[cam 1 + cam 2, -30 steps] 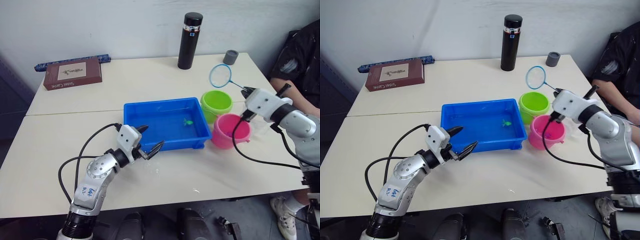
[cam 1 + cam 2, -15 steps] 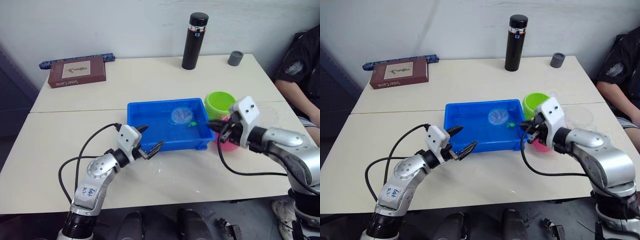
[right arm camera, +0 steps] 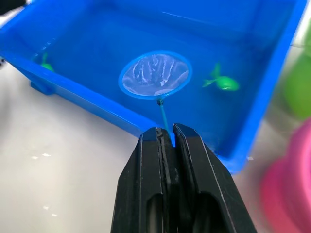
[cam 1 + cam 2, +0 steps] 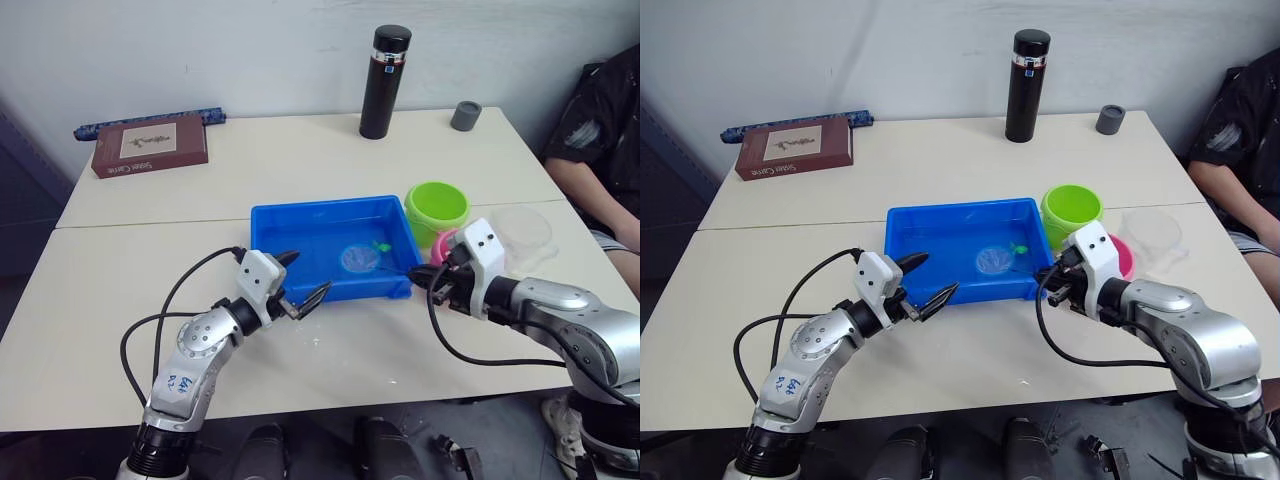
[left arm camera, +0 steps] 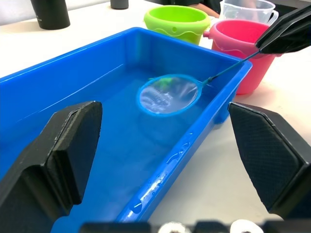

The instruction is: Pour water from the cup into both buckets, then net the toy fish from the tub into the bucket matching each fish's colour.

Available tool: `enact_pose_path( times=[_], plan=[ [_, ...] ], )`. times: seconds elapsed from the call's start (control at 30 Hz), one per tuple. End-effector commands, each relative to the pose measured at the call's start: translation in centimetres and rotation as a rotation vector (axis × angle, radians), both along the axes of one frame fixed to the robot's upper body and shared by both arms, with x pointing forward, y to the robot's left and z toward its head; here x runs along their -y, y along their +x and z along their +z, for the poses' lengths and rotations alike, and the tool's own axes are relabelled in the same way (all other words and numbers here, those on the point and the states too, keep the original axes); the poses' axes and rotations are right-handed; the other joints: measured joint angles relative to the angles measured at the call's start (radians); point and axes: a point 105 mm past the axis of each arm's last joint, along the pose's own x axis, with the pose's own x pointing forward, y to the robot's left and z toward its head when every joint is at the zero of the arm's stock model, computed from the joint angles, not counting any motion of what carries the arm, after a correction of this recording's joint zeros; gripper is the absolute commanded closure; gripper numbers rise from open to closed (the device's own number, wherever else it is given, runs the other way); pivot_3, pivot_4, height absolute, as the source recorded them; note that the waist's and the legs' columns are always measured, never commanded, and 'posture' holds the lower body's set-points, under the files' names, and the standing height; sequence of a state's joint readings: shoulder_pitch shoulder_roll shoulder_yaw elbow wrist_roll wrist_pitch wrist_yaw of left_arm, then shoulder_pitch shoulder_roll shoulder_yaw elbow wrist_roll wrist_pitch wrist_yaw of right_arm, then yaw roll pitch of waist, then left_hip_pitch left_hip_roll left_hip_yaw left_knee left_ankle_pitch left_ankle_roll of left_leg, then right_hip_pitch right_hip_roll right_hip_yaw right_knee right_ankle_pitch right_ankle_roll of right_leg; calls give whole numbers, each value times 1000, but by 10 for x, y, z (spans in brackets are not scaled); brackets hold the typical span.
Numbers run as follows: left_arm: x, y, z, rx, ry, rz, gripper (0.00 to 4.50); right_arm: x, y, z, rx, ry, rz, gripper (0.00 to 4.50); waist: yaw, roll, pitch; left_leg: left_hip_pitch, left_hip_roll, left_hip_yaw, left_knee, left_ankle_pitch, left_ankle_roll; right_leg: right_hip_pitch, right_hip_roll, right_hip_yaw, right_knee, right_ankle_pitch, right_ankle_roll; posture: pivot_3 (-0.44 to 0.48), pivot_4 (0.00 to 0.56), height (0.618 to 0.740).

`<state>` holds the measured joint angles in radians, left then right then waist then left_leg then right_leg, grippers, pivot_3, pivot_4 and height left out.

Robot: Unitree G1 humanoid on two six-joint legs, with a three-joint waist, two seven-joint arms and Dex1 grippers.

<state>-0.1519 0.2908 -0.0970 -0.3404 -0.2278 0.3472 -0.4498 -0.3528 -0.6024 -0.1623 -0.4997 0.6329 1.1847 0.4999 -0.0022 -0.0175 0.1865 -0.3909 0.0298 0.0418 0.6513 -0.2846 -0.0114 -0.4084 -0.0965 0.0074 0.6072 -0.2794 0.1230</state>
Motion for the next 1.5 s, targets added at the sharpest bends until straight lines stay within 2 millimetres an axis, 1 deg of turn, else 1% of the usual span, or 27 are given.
enact_pose_path(
  times=[0.03,0.1,0.23,0.4,0.77,1.0,1.13,1.3,1.5],
  plan=[
    [2,-2,11,49,-5,-7,55,0,0,8,-21,63,-21,4500,0,0,0,0,0,0,0,0,0,0,0,0,0,0,0,0,150,740],
    [2,-2,11,49,-6,-5,55,-1,1,7,-51,85,-33,4500,0,0,0,0,0,0,0,0,0,0,0,0,0,0,0,0,150,740],
    [2,-3,10,48,-6,-1,55,6,8,-3,-153,145,-110,4500,0,0,0,0,0,-1,0,0,0,0,-1,0,0,0,0,0,150,740],
    [2,-3,11,48,-7,-1,55,11,11,-6,-218,178,-153,4500,-1,0,0,0,0,-1,-1,0,0,-1,-1,0,0,0,0,0,150,740],
    [2,-3,11,49,-8,1,55,21,19,-15,-273,192,-238,4500,-1,0,0,0,0,-1,-1,0,0,-1,0,0,0,0,0,0,150,740],
    [2,-2,11,50,-9,1,55,34,31,-10,-200,162,-323,4500,-1,0,0,0,0,0,-1,0,0,-1,0,0,-1,0,0,0,150,740],
    [3,-2,11,51,-10,1,55,38,37,-3,-142,151,-349,4500,-1,0,0,0,0,0,-1,0,0,-1,0,0,-1,0,0,0,150,740],
    [3,-2,11,51,-11,-2,55,37,41,3,-87,144,-351,4500,-1,0,0,0,0,0,-1,0,0,-1,0,0,-1,0,0,0,150,740],
    [4,-2,10,51,-11,-2,55,29,39,18,40,105,-303,4500,-1,0,0,-1,0,0,-2,0,0,-1,0,0,-1,0,0,0,150,740]
  ],
)
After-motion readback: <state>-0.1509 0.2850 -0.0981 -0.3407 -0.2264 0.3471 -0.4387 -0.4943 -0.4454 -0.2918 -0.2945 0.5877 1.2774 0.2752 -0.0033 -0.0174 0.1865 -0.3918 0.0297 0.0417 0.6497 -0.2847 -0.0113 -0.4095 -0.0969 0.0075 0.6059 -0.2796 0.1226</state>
